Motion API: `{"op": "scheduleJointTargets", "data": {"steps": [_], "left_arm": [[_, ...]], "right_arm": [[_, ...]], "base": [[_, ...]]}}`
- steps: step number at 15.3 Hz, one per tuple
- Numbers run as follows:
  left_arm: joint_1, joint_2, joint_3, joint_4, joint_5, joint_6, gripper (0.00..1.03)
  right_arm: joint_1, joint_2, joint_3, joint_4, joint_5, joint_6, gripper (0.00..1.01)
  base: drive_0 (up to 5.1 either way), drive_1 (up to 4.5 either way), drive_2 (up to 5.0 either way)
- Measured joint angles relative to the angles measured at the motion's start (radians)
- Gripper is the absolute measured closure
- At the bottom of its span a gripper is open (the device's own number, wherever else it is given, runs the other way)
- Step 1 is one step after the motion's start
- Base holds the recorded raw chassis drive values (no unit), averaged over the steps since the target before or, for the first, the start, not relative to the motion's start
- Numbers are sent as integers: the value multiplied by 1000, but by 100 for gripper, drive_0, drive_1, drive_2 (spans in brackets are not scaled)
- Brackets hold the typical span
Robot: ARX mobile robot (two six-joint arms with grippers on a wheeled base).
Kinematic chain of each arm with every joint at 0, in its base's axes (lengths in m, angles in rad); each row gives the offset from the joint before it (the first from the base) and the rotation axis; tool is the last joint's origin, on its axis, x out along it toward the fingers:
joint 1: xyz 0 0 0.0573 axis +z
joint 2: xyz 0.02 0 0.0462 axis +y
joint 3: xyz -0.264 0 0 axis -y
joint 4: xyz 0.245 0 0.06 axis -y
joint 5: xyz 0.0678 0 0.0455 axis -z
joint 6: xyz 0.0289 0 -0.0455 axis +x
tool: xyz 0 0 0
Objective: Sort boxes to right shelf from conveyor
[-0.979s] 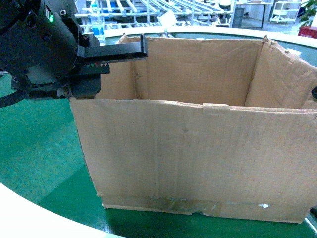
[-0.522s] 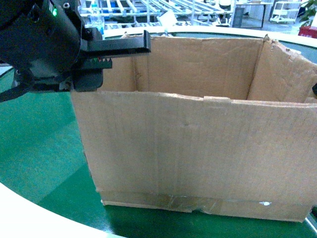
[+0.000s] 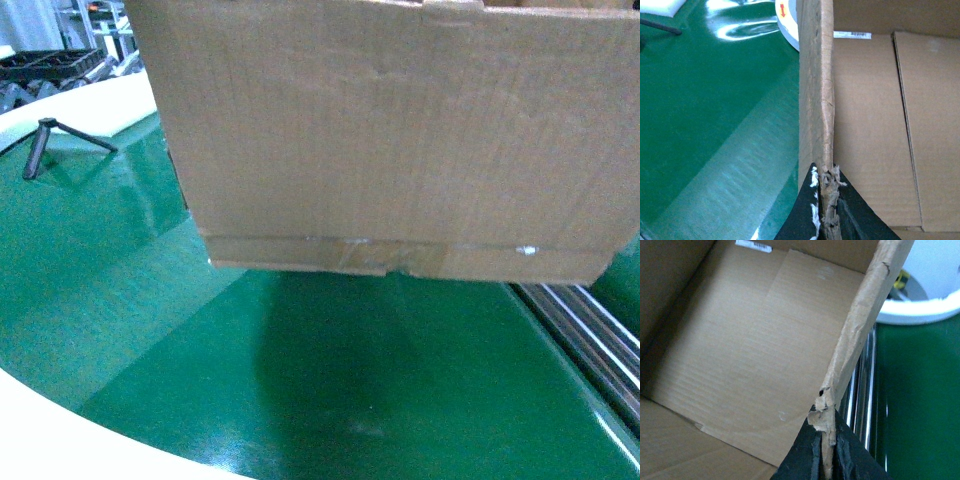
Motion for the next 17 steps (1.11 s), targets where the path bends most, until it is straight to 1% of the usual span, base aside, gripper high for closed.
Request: {"op": "scheduleJointTargets", "data": {"steps": [1,2,15,17], "left_arm": [[0,-1,3,1,-6,5,101],[0,-5,6,1,-6,10,101],[0,-7,6,-3,-5,14,101],[0,-7,6,-3,-6,14,101]], "right_arm": [[-5,0,2,29,-15,-1,99],[-5,0,5,23,-18,-1,99],[-5,1,5,20,-21,0,99],[-4,1,5,21,-21,-1,99]], "base": [[0,0,0],[0,0,0],[0,0,0],[-155,-155,-155]]}}
